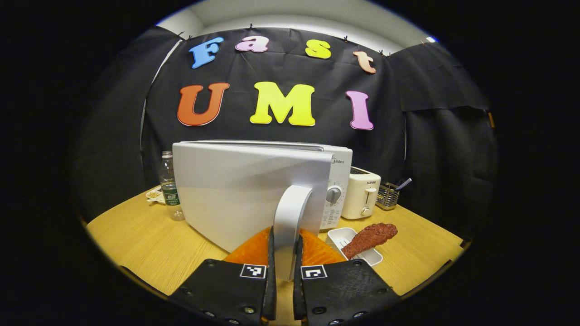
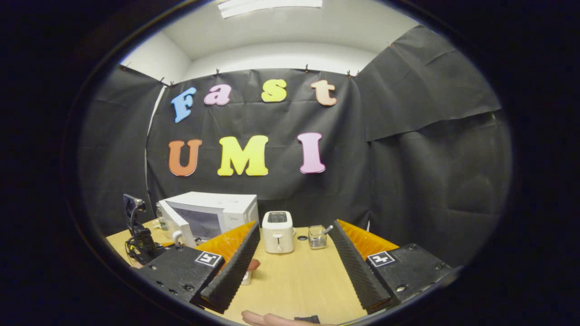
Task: Open the microwave oven with the left hand, put the food in, and close the microwave oven.
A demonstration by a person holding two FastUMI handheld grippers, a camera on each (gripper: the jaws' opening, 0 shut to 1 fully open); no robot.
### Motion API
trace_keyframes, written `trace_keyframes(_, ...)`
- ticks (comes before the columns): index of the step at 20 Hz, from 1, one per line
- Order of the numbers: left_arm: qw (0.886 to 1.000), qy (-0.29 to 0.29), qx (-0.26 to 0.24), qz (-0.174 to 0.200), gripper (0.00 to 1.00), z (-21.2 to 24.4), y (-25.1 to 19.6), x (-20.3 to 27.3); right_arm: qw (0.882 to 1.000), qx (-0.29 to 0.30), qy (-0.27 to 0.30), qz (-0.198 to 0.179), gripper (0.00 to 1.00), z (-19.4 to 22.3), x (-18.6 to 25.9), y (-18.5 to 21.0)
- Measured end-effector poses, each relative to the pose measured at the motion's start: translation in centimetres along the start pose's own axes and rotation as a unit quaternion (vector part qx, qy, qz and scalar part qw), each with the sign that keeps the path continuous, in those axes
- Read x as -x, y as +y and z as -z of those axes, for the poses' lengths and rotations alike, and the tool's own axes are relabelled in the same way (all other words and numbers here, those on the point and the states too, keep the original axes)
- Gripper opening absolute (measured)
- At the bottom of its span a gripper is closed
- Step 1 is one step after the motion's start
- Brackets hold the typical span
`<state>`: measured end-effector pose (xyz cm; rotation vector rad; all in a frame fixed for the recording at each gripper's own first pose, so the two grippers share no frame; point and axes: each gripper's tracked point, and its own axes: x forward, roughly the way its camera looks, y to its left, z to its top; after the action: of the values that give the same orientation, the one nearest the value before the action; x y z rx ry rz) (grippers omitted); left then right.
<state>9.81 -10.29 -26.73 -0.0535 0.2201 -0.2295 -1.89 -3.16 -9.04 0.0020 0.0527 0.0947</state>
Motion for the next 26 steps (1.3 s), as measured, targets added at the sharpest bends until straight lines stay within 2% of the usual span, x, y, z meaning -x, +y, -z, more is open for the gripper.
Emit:
trace_keyframes(2, 1.000, -0.001, 0.007, -0.008, 0.13, 0.4, 1.6, 1.9, 1.000, 0.002, -0.001, -0.013, 1.00, -0.1, 0.5, 1.3)
trace_keyframes(3, 1.000, -0.002, 0.009, -0.014, 0.17, 0.4, 2.3, 2.6, 1.000, 0.004, -0.002, -0.018, 0.95, -0.1, 0.7, 1.8)
trace_keyframes(5, 1.000, -0.006, 0.005, -0.023, 0.17, 0.6, 4.2, 4.4, 1.000, 0.009, -0.003, -0.027, 0.95, 0.0, 1.1, 2.8)
trace_keyframes(6, 1.000, -0.009, 0.004, -0.027, 0.17, 0.7, 5.2, 5.3, 0.999, 0.012, -0.003, -0.031, 1.00, 0.1, 1.3, 3.4)
trace_keyframes(7, 0.999, -0.008, 0.007, -0.033, 0.17, 0.8, 6.3, 6.1, 0.999, 0.014, -0.002, -0.035, 1.00, 0.3, 1.4, 3.8)
trace_keyframes(8, 0.999, -0.008, 0.011, -0.040, 0.17, 1.0, 7.5, 6.9, 0.999, 0.014, 0.002, -0.039, 0.95, 0.8, 1.5, 4.3)
trace_keyframes(9, 0.999, -0.005, 0.014, -0.045, 0.34, 1.3, 8.8, 7.8, 0.999, 0.013, 0.006, -0.043, 0.95, 1.3, 1.6, 4.7)
trace_keyframes(10, 0.998, -0.001, 0.015, -0.054, 0.22, 1.6, 10.1, 8.6, 0.999, 0.012, 0.012, -0.049, 0.95, 1.8, 1.7, 5.3)
trace_keyframes(11, 0.998, 0.001, 0.013, -0.068, 0.22, 1.8, 11.7, 9.3, 0.998, 0.012, 0.018, -0.054, 0.95, 2.3, 1.7, 5.7)
trace_keyframes(12, 0.997, 0.009, 0.011, -0.080, 0.27, 2.6, 13.3, 10.4, 0.998, 0.012, 0.025, -0.060, 1.00, 2.8, 1.8, 6.1)
trace_keyframes(14, 0.994, 0.013, 0.013, -0.108, 0.38, 3.3, 16.3, 12.5, 0.997, 0.012, 0.035, -0.069, 1.00, 3.4, 1.8, 6.9)
trace_keyframes(15, 0.993, 0.012, 0.016, -0.113, 0.64, 3.3, 17.2, 13.6, 0.997, 0.013, 0.038, -0.071, 1.00, 3.6, 1.8, 7.2)
trace_keyframes(16, 0.993, 0.011, 0.017, -0.119, 0.55, 3.4, 18.1, 14.3, 0.996, 0.015, 0.041, -0.072, 0.95, 3.8, 1.6, 7.5)
trace_keyframes(17, 0.992, 0.010, 0.019, -0.122, 0.78, 3.4, 18.6, 15.2, 0.996, 0.016, 0.043, -0.072, 1.00, 3.9, 1.5, 7.7)
trace_keyframes(23, 0.991, -0.012, 0.004, -0.136, 0.94, 1.3, 19.2, 19.4, 0.995, 0.020, 0.057, -0.079, 1.00, 4.6, 0.9, 9.2)
trace_keyframes(26, 0.991, -0.027, -0.002, -0.134, 0.94, -0.6, 18.0, 20.1, 0.995, 0.022, 0.059, -0.075, 1.00, 4.6, 0.1, 9.0)
